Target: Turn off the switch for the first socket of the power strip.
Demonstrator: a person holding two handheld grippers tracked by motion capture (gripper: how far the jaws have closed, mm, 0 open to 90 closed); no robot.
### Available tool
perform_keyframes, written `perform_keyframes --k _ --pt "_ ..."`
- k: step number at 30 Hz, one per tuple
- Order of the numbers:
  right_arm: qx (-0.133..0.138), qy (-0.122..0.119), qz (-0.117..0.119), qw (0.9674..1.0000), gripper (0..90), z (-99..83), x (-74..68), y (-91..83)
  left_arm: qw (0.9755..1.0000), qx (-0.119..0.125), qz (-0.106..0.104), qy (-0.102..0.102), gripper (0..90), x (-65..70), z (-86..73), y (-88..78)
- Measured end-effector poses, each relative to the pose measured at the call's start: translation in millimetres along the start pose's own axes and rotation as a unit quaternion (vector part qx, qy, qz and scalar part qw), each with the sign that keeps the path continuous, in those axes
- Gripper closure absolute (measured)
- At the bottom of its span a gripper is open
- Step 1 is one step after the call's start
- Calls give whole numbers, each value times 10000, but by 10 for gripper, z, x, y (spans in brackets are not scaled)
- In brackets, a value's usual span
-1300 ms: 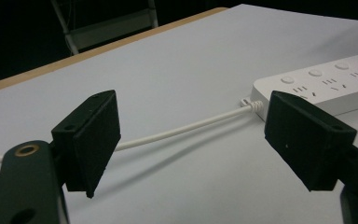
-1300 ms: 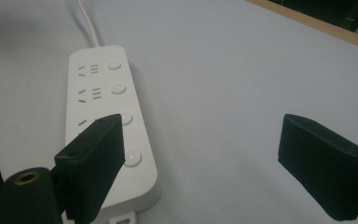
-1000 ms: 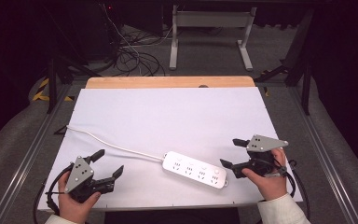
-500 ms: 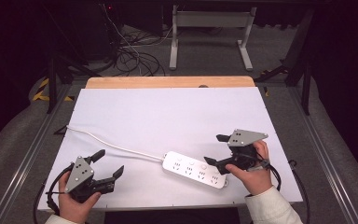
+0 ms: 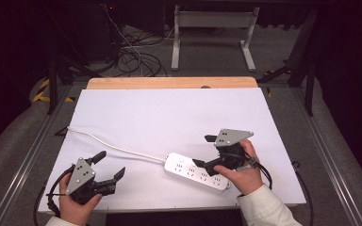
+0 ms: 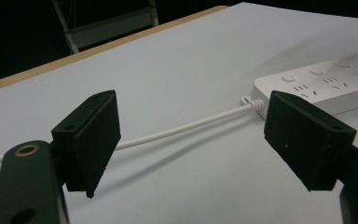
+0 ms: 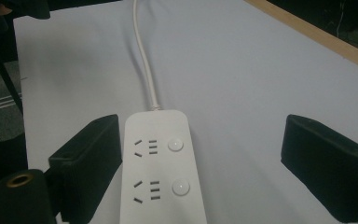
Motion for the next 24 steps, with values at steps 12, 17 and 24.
perform_keyframes --k 12,17,24 --pt "-42 -133 -186 9997 96 55 -74 198 10000 -14 -4 46 191 -5 -5 0" --pt "-43 -188 -304 9994 109 40 -100 246 10000 -3 5 36 191 -1 0 -6" --pt "-150 -136 -72 9998 342 34 -148 223 10000 -11 -13 21 191 5 -2 -1"
Point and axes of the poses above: each handheld gripper's, and its own axes: y roughly forward along the jaws, z roughly out of its top, x roughly to its right, the point moved 8 cm from there along y, roughly forward along the jaws, and after that the axes turned 13 degrees about y, right-handed, at the moved point
